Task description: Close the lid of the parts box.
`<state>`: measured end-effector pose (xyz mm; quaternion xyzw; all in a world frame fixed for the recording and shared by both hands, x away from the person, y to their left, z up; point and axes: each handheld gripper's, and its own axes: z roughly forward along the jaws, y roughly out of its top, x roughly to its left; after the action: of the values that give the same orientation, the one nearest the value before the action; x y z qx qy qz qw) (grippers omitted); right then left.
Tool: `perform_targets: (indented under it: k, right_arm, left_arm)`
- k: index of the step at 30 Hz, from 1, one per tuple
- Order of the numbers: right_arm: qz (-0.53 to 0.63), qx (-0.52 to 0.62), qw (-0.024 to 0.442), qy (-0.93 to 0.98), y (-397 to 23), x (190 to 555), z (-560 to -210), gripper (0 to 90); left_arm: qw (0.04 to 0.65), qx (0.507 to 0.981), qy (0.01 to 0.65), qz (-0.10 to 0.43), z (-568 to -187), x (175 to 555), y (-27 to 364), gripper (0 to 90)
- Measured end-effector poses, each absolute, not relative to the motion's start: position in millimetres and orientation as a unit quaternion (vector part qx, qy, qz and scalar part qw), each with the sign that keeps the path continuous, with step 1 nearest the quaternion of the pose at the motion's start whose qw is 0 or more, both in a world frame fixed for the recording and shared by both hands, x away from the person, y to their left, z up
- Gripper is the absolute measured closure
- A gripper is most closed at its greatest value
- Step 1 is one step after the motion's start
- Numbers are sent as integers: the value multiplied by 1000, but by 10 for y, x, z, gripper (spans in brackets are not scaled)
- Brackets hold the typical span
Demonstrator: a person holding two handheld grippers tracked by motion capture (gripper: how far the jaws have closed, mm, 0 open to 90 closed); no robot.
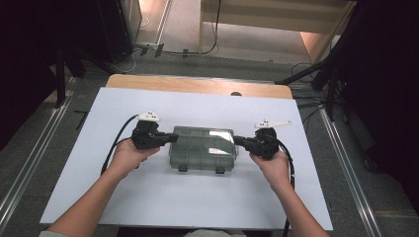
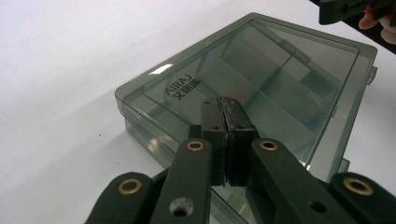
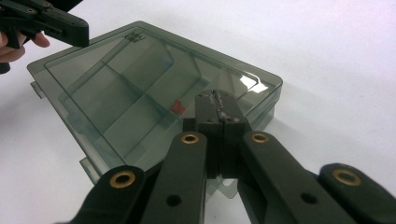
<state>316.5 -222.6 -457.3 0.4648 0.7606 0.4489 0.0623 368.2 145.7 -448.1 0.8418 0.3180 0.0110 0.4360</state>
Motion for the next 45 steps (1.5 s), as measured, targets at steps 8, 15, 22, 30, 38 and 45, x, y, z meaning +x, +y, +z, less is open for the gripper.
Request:
perform_targets:
  k: [8, 15, 22, 30, 38, 45]
  right_arm:
    - [443, 466, 61, 763, -2221, 3186, -4606, 900]
    - [435, 466, 58, 769, -2202, 3200, -4640, 900]
    - [427, 464, 55, 774, -2172, 3223, -4697, 900]
    - [421, 465, 52, 777, -2165, 3251, -4765, 900]
    - [421, 464, 52, 777, -2194, 3273, -4802, 900]
    - [427, 461, 54, 776, -2202, 3250, -4819, 900]
  left_arm:
    - [431, 845, 316, 12, -4515, 3673, 1460, 888]
    - [430, 846, 314, 10, -4537, 3677, 1465, 888]
    - [426, 850, 311, 9, -4567, 3688, 1462, 888]
    - [415, 855, 312, 7, -4629, 3707, 1464, 889]
    - [416, 855, 308, 8, -4651, 3706, 1473, 889]
    - [413, 859, 303, 13, -4648, 3689, 1480, 890]
